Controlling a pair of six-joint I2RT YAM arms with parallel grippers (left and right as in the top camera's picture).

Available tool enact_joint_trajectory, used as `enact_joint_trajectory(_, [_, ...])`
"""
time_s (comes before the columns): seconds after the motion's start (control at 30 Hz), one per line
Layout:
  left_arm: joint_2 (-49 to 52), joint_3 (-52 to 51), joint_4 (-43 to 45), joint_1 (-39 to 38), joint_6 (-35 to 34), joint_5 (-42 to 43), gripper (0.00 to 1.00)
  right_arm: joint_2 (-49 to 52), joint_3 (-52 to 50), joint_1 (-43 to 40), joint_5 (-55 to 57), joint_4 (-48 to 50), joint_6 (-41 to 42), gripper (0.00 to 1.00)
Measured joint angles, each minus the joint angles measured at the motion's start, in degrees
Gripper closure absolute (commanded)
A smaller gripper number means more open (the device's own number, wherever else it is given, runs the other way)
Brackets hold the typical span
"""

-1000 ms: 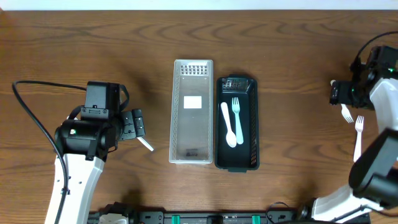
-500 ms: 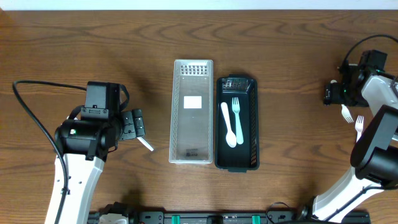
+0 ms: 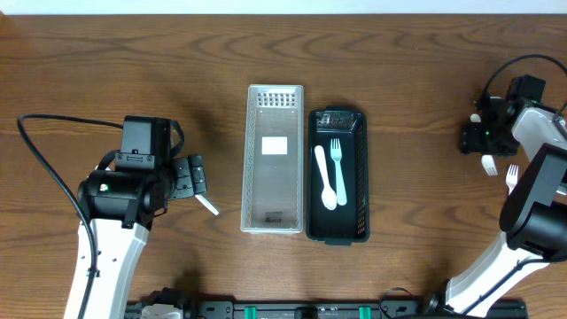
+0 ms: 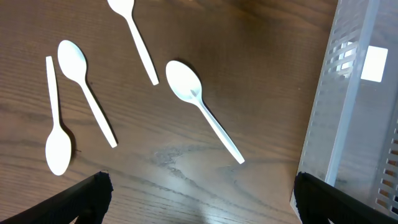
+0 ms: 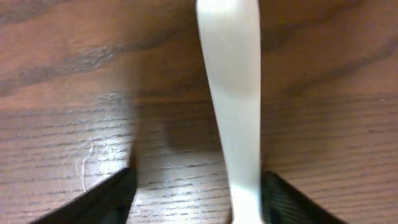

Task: Pack container
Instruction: 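Return the right gripper and grasp another white utensil, then drop the held utensil into the black basket, open right gripper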

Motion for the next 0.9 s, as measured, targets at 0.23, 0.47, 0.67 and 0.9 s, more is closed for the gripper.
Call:
enact_joint_trajectory(0.23, [0.0,0.0,0.0,0.0,0.0,-0.2,0.05,0.0,0.0,0.0,-0.2,-1.3,0.0,0.71])
enact_joint_trajectory(0.47, [0.0,0.0,0.0,0.0,0.0,-0.2,0.05,0.0,0.0,0.0,-0.1,-1.3,0.9,0.84])
enact_joint_trajectory(0.67, [0.0,0.0,0.0,0.0,0.0,-0.2,0.04,0.0,0.0,0.0,-0.1,-1.3,2.3,0.91])
enact_joint_trajectory(0.9, [0.0,0.0,0.0,0.0,0.0,-0.2,0.04,-0.5,0.0,0.8,0.4,-1.7,4.6,0.91])
